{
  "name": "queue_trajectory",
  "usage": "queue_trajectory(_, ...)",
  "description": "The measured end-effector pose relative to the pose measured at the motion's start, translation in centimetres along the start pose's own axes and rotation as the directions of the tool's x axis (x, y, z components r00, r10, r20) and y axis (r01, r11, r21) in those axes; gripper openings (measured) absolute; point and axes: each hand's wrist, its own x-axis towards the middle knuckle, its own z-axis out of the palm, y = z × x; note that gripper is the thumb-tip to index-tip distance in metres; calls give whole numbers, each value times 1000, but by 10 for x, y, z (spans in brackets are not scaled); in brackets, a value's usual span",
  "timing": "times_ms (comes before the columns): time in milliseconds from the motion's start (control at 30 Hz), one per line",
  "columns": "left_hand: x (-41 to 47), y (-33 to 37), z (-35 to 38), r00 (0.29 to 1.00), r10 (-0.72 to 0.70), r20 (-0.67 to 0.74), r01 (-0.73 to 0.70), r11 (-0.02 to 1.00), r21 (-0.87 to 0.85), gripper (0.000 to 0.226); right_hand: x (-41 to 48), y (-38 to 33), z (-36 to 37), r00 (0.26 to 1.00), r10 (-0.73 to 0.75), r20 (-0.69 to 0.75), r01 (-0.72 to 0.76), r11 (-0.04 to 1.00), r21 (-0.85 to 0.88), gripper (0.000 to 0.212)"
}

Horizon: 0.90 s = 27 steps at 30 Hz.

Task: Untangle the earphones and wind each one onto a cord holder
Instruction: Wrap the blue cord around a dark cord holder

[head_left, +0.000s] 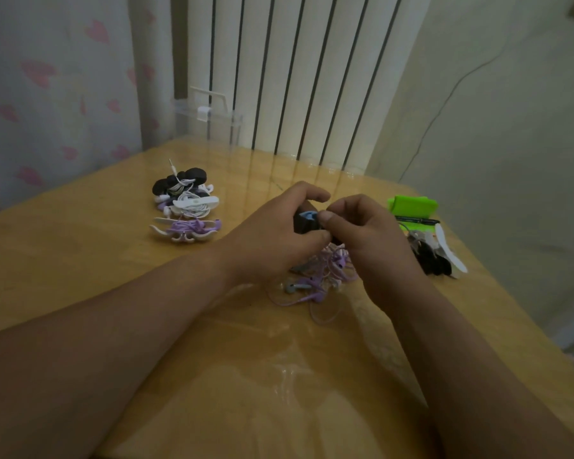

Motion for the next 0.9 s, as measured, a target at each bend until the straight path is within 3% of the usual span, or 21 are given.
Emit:
queue_trajectory(167,-3,1,-3,1000,20,3,-20,1000,19,42,0,-1,2,1000,18,16,-20,993,116,14)
queue_trajectory(233,-4,2,-5,998,41,-45,-38,998,50,35,-1,-2,9,997,-61,-35,62,998,8,19)
queue_trajectory(333,-2,7,-13,989,46,-141,-29,992,122,32,-3,-3,21,950,-277,-145,226,928,-295,17)
queue_trajectory(433,4,12,-35,968,40,-248,39,950,308,38,-6,-5,27,911,-354,-211,277,904,-325,15)
queue_trajectory(667,-13,-33,-104,867,16,-498,275,819,504,31,1,3,2,907,-155,-393,127,987,-96,22)
queue_trajectory(800,-34,-72,-111,880,-206,-429,450,650,612,28,5,3,-2,895,-66,-440,70,998,-9,28)
queue_trajectory(900,-37,-72,-110,872,-144,-467,436,662,610,39,3,1,-2,898,-50,-436,57,998,2,31)
